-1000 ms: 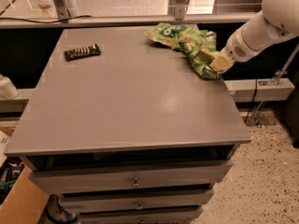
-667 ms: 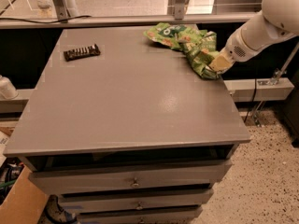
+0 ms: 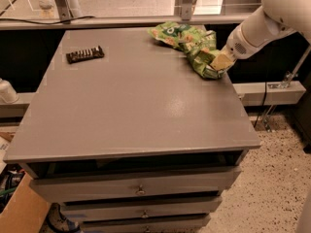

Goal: Move green jalapeno chip bag near green rice chip bag

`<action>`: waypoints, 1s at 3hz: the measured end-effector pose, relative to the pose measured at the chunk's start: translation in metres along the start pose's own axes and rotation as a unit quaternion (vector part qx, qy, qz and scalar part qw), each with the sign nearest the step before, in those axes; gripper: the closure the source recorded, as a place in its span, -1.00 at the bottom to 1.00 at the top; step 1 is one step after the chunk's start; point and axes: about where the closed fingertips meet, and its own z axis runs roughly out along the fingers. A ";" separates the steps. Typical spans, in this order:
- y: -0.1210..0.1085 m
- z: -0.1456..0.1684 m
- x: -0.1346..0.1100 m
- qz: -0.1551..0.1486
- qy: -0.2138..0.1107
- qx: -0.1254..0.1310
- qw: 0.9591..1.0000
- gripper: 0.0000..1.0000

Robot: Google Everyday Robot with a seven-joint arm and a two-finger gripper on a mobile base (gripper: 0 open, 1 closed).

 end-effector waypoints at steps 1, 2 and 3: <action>0.002 0.000 -0.006 -0.005 -0.004 -0.004 1.000 -0.27; 0.005 -0.003 -0.012 -0.011 -0.009 -0.006 1.000 -0.77; 0.008 -0.004 -0.016 -0.014 -0.011 -0.008 1.000 -1.00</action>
Offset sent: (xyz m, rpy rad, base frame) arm -0.0018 0.0140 0.0179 0.0134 -0.0220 0.0380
